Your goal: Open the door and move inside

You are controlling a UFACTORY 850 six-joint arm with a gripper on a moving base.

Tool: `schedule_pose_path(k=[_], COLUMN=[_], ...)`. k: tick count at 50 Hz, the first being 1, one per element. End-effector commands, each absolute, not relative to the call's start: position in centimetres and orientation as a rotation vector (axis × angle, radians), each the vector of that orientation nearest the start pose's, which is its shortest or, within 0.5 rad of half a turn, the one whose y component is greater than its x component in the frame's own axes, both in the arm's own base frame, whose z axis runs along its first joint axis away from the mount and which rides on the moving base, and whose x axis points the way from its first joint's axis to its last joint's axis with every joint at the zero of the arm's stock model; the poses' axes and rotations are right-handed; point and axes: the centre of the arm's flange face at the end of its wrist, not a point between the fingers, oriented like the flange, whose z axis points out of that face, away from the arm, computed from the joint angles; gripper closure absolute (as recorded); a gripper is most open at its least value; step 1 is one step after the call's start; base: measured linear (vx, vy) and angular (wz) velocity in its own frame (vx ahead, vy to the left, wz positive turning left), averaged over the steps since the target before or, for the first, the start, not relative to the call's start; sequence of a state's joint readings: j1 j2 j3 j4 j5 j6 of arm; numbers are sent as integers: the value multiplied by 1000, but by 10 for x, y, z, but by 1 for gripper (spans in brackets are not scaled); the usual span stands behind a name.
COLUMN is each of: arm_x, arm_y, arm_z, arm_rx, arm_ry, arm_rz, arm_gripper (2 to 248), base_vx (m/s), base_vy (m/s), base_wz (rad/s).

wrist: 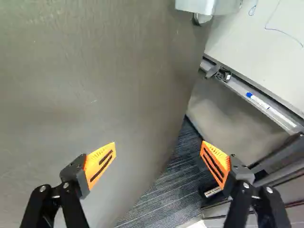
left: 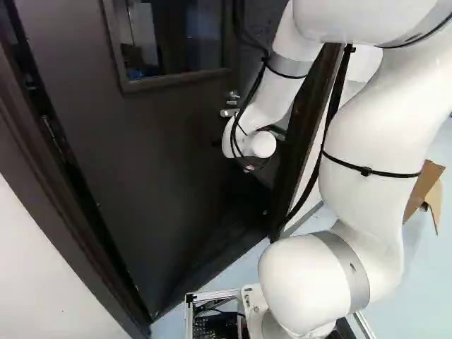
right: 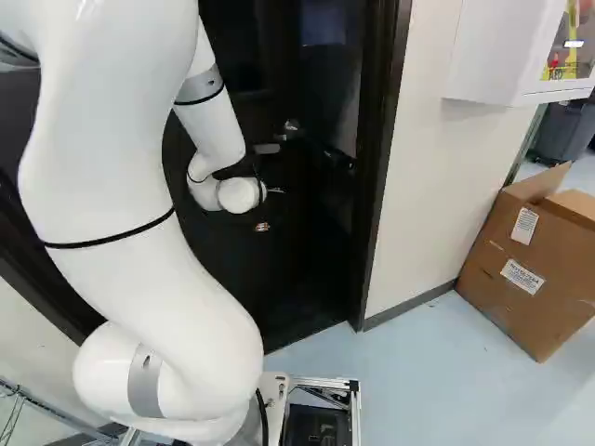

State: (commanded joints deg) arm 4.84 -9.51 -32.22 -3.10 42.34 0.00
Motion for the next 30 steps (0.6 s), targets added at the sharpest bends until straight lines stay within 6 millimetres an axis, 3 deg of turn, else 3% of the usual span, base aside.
schedule_pose_path(k=[30], arm_x=[454], arm_y=[72], arm_z=[375], arm_rx=[-2559], arm_ry=[-273], arm_rz=[-1641], arm_gripper=[3], base_vx=[0], base_vy=[0], base_wz=[0])
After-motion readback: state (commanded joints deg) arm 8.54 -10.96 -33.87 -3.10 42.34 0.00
